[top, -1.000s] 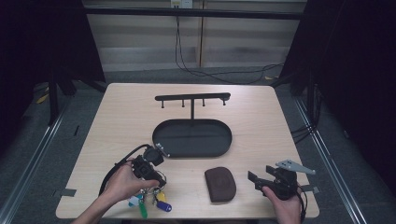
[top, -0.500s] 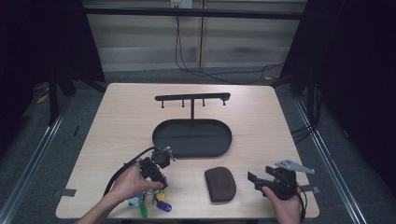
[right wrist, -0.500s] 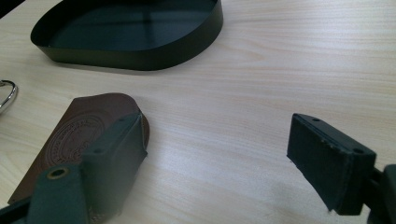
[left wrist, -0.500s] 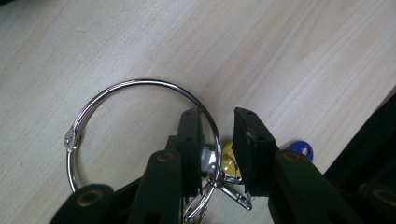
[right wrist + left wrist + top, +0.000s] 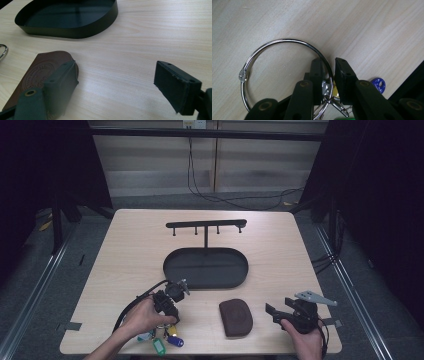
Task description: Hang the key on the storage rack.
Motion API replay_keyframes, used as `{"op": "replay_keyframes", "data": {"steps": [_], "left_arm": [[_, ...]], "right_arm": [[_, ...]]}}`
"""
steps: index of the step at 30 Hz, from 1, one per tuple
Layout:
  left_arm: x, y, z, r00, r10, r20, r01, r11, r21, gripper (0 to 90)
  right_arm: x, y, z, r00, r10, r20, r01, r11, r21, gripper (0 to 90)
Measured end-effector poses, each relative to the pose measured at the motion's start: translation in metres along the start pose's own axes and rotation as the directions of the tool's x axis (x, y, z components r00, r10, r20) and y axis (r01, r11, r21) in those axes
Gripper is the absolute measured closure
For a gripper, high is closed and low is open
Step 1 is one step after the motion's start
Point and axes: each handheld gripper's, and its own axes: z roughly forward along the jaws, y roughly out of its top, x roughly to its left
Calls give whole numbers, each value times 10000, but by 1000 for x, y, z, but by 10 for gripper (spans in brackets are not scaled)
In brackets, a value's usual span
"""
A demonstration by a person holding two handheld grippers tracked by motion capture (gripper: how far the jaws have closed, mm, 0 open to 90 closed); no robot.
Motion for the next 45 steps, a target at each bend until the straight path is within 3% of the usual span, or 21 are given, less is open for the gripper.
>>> {"op": "replay_keyframes", "data": {"steps": [4,13,16,21,22,25,30,36,43,45], "left_arm": [[-2,1,2,9999,-33,-149,34,10000,70,793],[-13,7,3,9928,112,-1193,-41,9982,600,859],[-14,6,3,9922,-2,-1248,58,9990,444,865],[-9,4,3,9962,7,-868,20,9995,312,866],[-7,4,2,9963,484,-708,-456,9981,403,868],[-5,1,2,9966,618,-553,-600,9977,323,869],[1,0,2,9991,414,-14,-413,9985,367,872],[-1,1,0,9987,516,44,-518,9969,599,872],[0,-2,-17,9989,373,288,-385,9984,413,872],[1,-3,-21,9969,623,471,-648,9966,516,872]], "right_arm": [[0,0,0,10000,9,6,-9,10000,-5,186],[0,0,0,10000,5,58,-5,10000,-9,186],[0,0,-1,9999,5,101,-4,10000,-76,187],[-2,0,-1,9999,45,99,-45,10000,-30,187],[-1,0,-1,9999,38,93,-38,10000,-16,187],[-1,1,0,10000,0,78,0,10000,-6,187],[-2,1,0,9999,17,104,-17,10000,9,187],[-1,1,1,10000,-42,85,42,10000,35,187],[-1,1,-1,10000,-40,76,40,10000,-8,187],[-1,1,-1,9999,-69,107,69,10000,-22,187]]}}
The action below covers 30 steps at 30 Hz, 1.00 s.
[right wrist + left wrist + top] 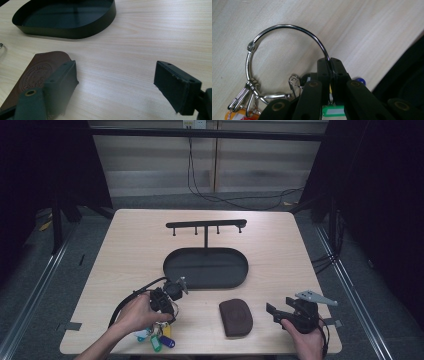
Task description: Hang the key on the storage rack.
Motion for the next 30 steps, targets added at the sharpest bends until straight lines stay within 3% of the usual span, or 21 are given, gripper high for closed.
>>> {"op": "replay_keyframes", "data": {"steps": [4,10,19,30], "left_arm": [[1,-1,-11,9999,101,-63,-101,9999,28,873],[6,-2,-29,9985,-457,-295,448,9986,-292,875],[12,-9,-59,9981,-286,-546,255,9981,-569,878],[21,-14,-95,9931,-671,-964,571,9930,-1035,881]], "right_arm": [[0,0,0,10000,-16,-4,16,10000,6,187],[0,0,-1,10000,35,6,-35,10000,-16,187],[0,0,-1,10000,21,-12,-21,10000,-18,187],[0,0,0,10000,54,-3,-54,10000,-8,186]]}}
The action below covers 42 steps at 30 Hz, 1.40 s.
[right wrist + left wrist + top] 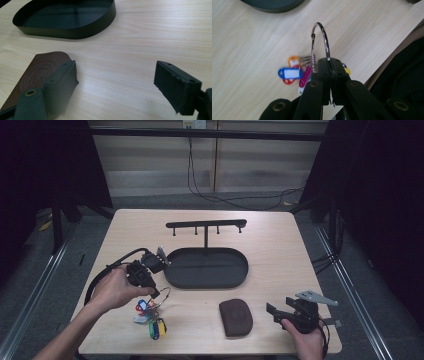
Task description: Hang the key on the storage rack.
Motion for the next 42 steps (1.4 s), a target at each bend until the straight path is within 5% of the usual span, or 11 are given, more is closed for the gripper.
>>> {"op": "replay_keyframes", "data": {"steps": [19,42], "left_arm": [[-3,6,-54,9978,399,-539,-435,9967,-691,882],[1,27,-86,9990,-57,-434,16,9955,-947,882]], "right_arm": [[0,0,1,10000,50,-60,-49,10000,30,185],[-1,0,1,9999,90,-89,-90,10000,5,182]]}}
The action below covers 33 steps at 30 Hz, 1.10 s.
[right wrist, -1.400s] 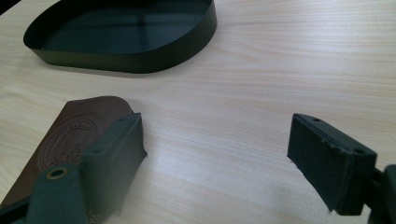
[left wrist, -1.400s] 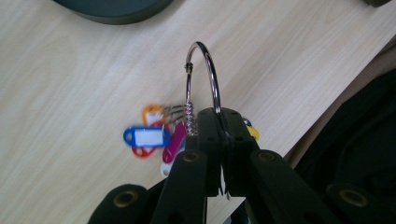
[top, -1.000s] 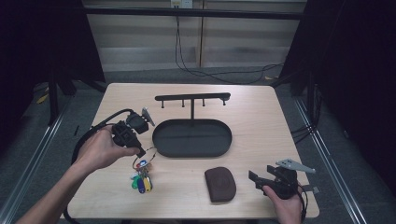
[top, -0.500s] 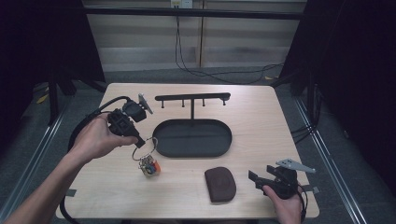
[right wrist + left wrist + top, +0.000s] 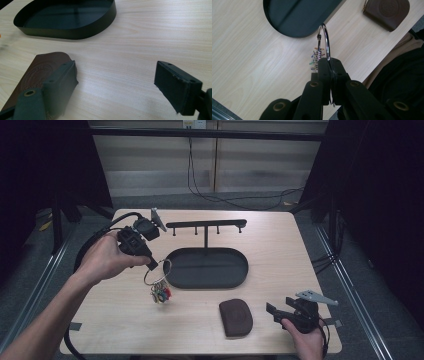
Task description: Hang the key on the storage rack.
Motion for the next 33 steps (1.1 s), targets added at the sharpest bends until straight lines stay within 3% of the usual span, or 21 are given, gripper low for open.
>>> {"op": "replay_keyframes", "data": {"steps": [12,23,29,33], "left_arm": [[0,18,-12,9999,141,70,-140,9999,-101,882],[6,38,-9,9997,212,138,-212,9998,-1,881],[9,48,-12,9999,38,99,-35,9994,-346,881],[8,54,-14,9997,139,216,-135,9997,-206,881]], "right_arm": [[0,0,0,10000,1,-15,-1,10000,-6,181],[0,0,0,10000,-26,-33,26,10000,7,181],[0,0,0,10000,-1,-46,1,10000,36,181],[0,0,0,10000,-13,-46,14,10000,59,180]]}}
